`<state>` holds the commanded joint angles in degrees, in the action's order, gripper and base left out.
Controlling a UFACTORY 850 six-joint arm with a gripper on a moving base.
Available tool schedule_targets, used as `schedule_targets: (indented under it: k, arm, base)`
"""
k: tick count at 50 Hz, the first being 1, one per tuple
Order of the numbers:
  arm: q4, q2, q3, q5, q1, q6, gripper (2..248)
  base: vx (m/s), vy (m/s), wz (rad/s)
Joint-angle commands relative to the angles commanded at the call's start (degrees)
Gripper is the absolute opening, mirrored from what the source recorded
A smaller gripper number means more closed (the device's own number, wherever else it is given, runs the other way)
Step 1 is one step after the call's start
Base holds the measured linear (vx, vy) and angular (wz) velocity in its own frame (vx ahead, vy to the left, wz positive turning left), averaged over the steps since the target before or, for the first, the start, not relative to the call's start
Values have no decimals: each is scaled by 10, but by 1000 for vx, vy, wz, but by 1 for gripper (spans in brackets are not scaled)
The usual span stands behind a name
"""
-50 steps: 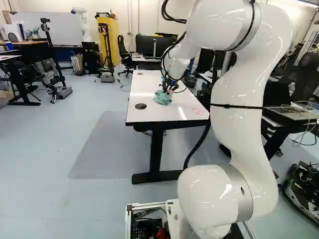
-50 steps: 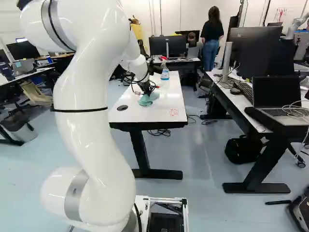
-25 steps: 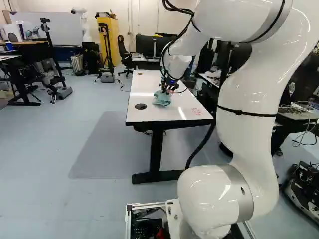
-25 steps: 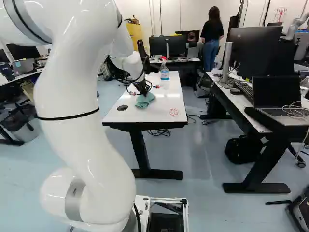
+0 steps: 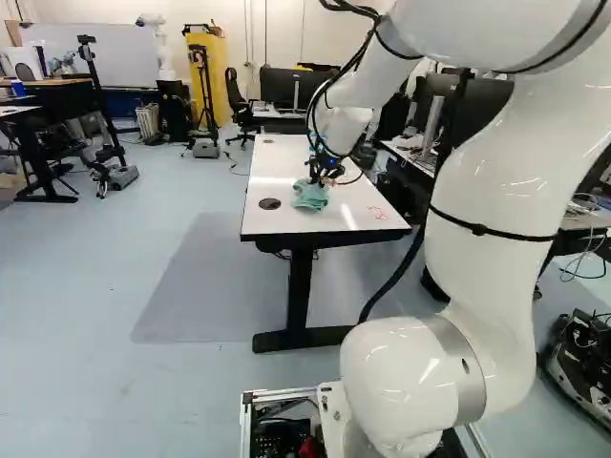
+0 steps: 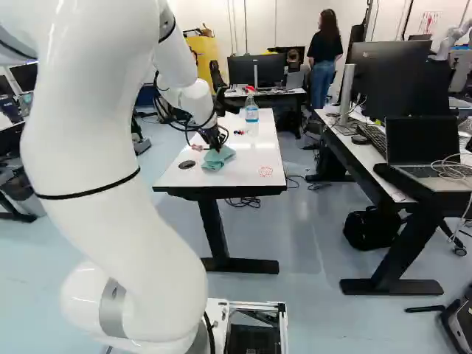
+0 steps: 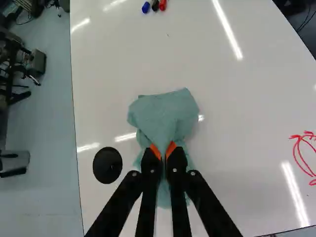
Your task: Clean the table with the green towel
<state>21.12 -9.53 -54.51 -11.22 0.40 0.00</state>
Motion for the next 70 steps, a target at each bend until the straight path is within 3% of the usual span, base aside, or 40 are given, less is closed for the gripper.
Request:
schedule_targets:
  k: [31,56,70]
  arm:
    - [0,85,92,0,-3,0,30]
    - [0,87,92,0,-4,0,30]
    - [0,92,79,0,-18,0,30]
  base:
    - [0,0,0]
    - [0,0,0]
    - [0,0,0]
